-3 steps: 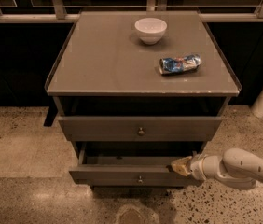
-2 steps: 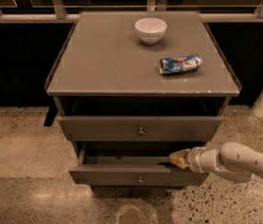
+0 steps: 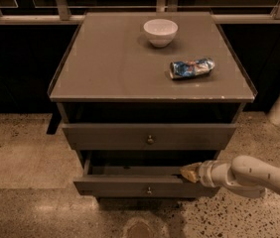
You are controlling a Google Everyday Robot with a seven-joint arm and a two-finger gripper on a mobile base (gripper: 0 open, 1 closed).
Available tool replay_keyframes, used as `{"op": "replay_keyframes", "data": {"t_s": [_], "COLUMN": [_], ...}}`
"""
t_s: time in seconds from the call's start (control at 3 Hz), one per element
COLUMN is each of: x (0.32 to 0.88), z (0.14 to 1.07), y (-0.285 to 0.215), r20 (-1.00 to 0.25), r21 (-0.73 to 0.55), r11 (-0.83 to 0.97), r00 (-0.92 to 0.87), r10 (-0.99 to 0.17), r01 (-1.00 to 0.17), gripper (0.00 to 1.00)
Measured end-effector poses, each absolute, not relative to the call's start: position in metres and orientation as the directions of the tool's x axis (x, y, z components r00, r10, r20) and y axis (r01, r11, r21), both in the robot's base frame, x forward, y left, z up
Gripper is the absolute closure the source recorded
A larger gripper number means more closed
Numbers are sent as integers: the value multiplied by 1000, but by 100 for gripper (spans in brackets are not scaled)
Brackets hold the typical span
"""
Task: Open middle drawer
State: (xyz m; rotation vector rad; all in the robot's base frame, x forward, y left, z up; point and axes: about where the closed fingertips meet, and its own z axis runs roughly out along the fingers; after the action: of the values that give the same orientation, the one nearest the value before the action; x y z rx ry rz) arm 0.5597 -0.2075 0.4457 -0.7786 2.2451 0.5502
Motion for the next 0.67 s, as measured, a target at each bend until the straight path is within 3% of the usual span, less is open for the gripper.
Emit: {"op": "replay_keyframes", "data": {"t_s": [0.67], "x": [553], "z": [424], "y": [-208], "r20": [-697], "r21": [177], "r11": [758], "r00": [-624], "r10": [-354], "r01": [-628], "gripper": [100]}}
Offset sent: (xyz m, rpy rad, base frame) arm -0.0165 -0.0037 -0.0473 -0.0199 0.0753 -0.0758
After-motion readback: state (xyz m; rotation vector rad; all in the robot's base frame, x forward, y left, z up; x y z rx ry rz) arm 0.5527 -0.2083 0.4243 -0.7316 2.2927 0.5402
